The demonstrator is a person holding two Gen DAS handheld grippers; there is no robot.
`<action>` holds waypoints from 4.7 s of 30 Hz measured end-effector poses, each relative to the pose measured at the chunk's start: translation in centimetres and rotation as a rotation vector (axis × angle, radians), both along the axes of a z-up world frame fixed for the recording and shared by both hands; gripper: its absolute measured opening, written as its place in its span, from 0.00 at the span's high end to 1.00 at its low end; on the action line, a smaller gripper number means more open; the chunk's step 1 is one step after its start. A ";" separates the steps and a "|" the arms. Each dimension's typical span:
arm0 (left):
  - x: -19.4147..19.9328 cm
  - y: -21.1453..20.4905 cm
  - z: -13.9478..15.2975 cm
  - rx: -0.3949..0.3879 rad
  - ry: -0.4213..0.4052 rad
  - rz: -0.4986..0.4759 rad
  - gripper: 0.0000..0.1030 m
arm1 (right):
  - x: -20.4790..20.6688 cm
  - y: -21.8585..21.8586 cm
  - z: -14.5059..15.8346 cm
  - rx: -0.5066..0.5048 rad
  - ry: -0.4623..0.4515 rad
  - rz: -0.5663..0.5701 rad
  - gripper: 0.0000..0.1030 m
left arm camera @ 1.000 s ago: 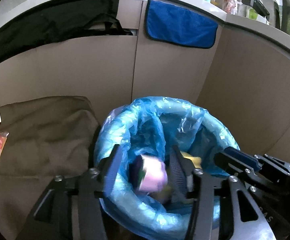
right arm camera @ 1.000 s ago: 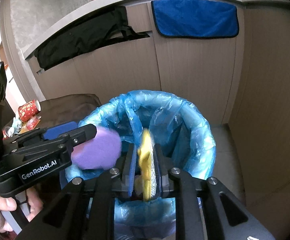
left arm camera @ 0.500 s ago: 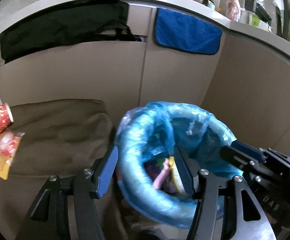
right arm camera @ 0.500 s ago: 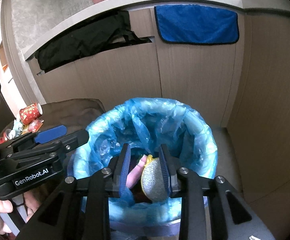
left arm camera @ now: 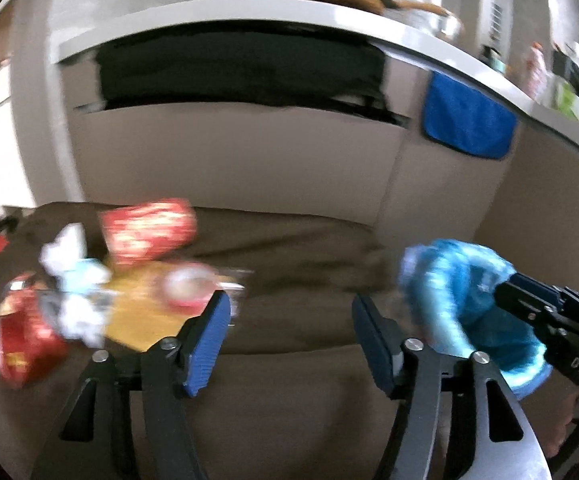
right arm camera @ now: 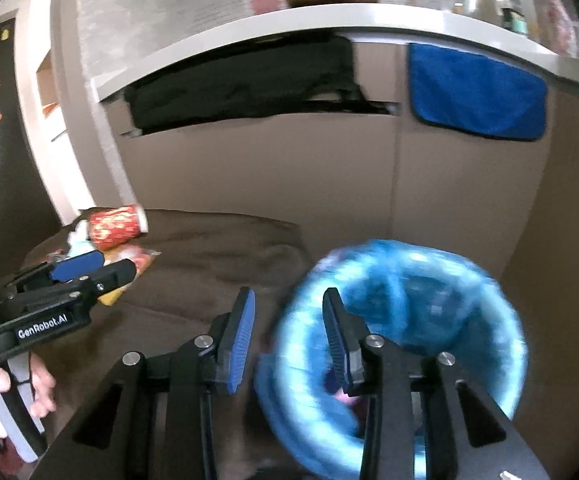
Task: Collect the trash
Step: 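Move both tools back over the trash pile, then grasp the red paper cup with the left tool while the right tool grasps the tape roll bag, then carry the cup and tape bag over the bin and release them inside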
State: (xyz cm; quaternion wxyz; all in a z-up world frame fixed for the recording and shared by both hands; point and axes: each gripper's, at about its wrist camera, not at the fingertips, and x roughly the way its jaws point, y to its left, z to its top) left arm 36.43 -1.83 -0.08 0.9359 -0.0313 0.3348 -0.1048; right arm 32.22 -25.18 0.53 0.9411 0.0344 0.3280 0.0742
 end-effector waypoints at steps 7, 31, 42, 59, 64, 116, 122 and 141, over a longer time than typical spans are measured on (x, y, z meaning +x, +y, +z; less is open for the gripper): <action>0.6 9.7 -0.9 -0.005 0.003 0.104 0.26 | 2.9 7.6 0.2 0.009 0.029 0.119 0.68; 7.8 14.6 -1.3 -0.203 0.058 0.066 0.31 | 9.4 20.1 -2.8 -0.197 0.023 0.288 0.68; 14.3 12.8 -3.9 -0.347 0.172 0.120 0.78 | 9.9 16.7 -3.8 -0.087 0.055 0.363 0.68; 7.6 15.1 -0.8 -0.150 0.033 0.092 0.96 | 16.1 21.8 -5.4 -0.086 0.113 0.481 0.63; 6.3 15.6 -0.3 -0.144 0.009 0.090 0.96 | 17.0 21.5 -6.3 -0.002 0.237 0.525 0.60; -4.1 6.7 3.2 -0.088 -0.009 -0.037 0.97 | 0.1 12.4 -3.1 -0.140 0.032 0.300 0.53; -4.2 3.3 4.8 -0.073 -0.035 -0.082 0.97 | -0.7 10.0 -1.8 -0.141 -0.001 0.252 0.53; -3.2 -15.1 5.9 -0.088 -0.011 -0.363 0.97 | -3.4 -7.6 1.8 -0.104 -0.062 -0.062 0.53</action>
